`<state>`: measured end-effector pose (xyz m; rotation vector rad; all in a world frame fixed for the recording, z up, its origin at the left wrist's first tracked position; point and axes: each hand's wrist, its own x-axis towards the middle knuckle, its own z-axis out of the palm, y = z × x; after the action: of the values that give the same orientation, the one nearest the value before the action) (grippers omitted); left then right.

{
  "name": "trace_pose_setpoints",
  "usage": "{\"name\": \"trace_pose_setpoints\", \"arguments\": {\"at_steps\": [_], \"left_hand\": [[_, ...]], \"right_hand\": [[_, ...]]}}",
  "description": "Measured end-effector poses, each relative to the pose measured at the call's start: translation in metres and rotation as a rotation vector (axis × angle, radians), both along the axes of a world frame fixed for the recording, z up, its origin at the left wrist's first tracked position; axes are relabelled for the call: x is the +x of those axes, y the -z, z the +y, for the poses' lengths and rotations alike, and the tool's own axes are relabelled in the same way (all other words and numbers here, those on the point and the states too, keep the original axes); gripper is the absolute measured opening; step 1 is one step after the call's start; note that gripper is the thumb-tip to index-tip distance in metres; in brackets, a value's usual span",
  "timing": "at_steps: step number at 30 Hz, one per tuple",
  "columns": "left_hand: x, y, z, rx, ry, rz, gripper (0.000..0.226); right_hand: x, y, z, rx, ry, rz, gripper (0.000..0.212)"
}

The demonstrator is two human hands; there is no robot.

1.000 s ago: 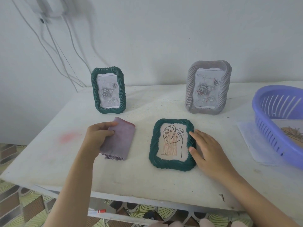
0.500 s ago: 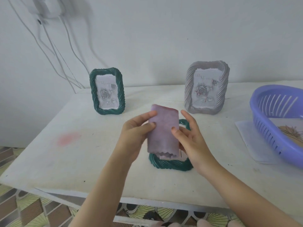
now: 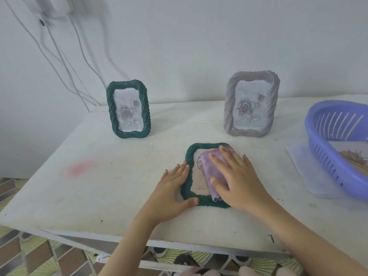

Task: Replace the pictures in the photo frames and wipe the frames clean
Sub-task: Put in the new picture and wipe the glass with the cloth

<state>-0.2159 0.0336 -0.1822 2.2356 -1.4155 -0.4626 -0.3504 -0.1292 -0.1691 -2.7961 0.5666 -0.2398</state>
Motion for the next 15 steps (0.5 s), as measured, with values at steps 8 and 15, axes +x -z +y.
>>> {"name": "trace_pose_setpoints", "arguments": {"at_steps": [8, 15], "left_hand": [[0.0, 0.003, 0.002, 0.004, 0.034, -0.092, 0.099], [-0.002, 0.008, 0.0, -0.006, -0.004, -0.126, 0.096]], "right_hand": [[0.024, 0.011, -0.014, -0.023, 0.002, 0.109, 0.093], [0.036, 0.008, -0.018, 0.005, -0.166, -0.041, 0.06]]}}
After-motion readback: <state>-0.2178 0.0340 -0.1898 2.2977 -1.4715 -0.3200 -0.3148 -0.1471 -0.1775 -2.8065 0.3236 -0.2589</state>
